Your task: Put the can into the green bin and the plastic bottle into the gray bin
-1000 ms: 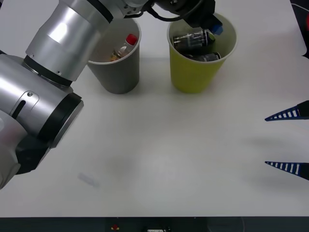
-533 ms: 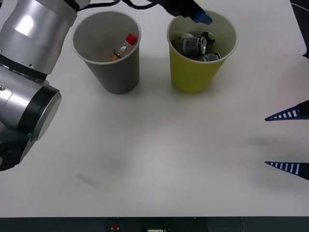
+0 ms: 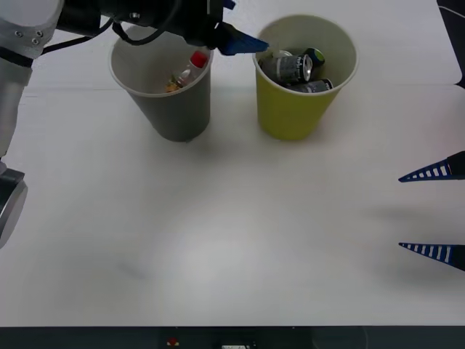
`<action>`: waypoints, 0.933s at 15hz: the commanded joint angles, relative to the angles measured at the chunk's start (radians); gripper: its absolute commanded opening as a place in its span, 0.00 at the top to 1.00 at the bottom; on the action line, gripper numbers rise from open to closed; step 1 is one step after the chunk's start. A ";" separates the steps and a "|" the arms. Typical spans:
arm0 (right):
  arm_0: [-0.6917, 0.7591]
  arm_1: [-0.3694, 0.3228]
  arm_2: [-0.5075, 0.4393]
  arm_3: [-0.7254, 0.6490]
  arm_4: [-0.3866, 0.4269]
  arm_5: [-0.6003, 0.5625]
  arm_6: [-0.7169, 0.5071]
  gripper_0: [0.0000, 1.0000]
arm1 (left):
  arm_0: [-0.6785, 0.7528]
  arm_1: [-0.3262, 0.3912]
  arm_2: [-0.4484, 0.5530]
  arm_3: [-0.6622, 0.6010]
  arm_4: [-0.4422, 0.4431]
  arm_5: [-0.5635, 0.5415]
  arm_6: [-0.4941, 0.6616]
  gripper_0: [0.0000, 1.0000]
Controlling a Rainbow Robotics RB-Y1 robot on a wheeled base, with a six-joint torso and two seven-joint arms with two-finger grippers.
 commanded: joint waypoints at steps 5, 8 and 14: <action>0.000 0.000 0.000 0.000 0.000 0.000 0.000 0.00 | 0.270 0.184 0.044 -0.301 0.085 0.000 -0.043 0.00; 0.000 0.000 0.000 0.000 0.000 0.000 0.000 0.00 | 0.401 0.253 0.086 -0.438 0.092 0.000 -0.058 0.00; 0.000 0.000 0.000 0.000 0.000 0.000 0.000 0.00 | 0.679 0.394 0.183 -0.539 0.289 0.092 -0.280 0.00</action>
